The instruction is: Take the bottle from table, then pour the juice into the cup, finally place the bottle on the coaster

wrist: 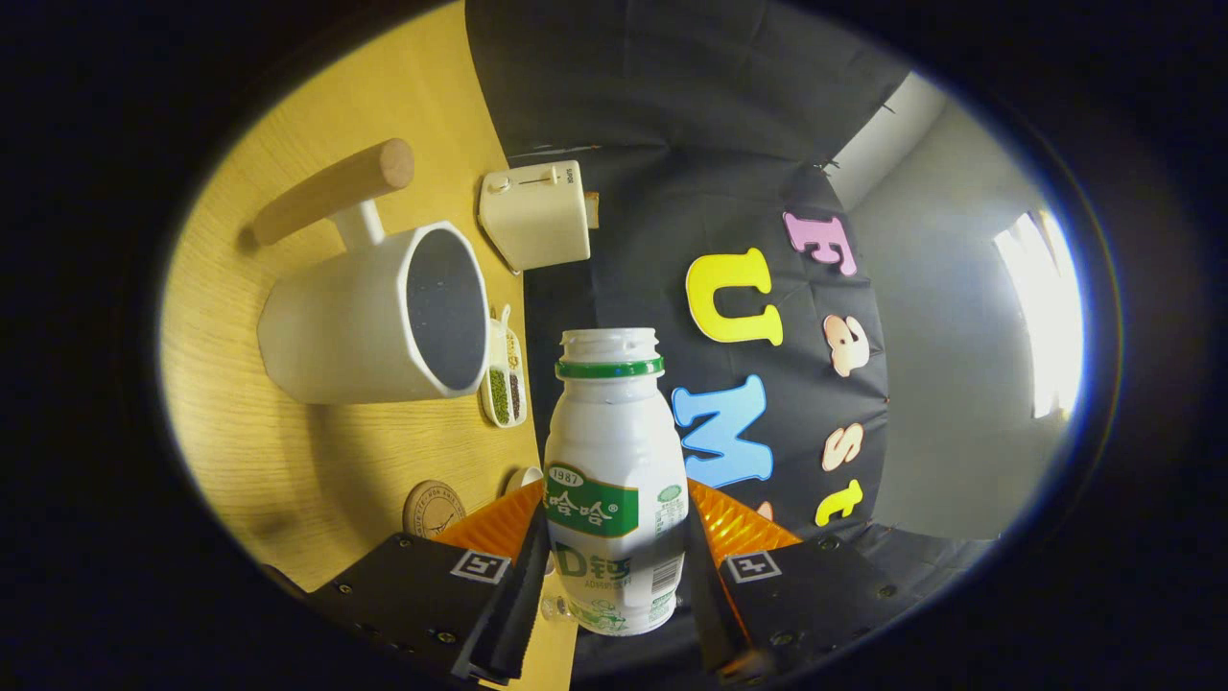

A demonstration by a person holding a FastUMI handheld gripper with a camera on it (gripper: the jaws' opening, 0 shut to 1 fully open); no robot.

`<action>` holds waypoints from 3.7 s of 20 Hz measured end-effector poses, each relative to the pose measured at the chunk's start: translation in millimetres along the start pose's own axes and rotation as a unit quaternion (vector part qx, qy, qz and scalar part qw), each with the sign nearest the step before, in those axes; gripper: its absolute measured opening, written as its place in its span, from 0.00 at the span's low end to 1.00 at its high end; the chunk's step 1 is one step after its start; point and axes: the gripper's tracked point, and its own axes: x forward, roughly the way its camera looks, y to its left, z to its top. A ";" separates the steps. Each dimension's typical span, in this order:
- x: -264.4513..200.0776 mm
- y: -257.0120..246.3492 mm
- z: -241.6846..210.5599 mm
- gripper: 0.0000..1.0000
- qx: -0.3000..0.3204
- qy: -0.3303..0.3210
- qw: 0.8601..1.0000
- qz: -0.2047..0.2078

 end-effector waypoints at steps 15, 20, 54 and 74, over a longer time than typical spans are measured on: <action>11.6 -3.2 -21.4 0.67 0.264 0.010 0.965 0.004; 14.4 -1.9 -27.3 0.67 0.333 0.010 0.943 0.016; 72.2 46.8 -72.8 0.68 0.629 0.031 0.773 0.078; 37.7 -61.0 -49.1 0.73 0.622 0.009 0.783 0.011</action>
